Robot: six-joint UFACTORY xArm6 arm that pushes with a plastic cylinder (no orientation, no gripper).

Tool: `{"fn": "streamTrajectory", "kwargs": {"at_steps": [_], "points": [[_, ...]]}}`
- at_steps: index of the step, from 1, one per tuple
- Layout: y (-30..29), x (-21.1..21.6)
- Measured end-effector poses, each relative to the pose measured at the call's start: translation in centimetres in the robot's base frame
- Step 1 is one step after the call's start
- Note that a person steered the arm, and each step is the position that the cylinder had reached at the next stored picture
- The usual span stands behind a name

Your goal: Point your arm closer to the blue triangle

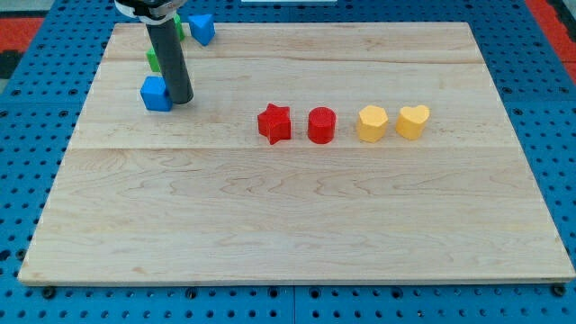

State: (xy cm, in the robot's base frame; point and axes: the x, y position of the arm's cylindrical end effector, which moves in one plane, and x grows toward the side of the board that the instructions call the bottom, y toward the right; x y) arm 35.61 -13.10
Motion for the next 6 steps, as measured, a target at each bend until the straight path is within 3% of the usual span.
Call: {"fn": "streamTrajectory", "kwargs": {"at_steps": [1, 2, 3, 6], "points": [[7.7, -4.9], [11.0, -13.2], [10.4, -16.4], [5.1, -16.4]]}}
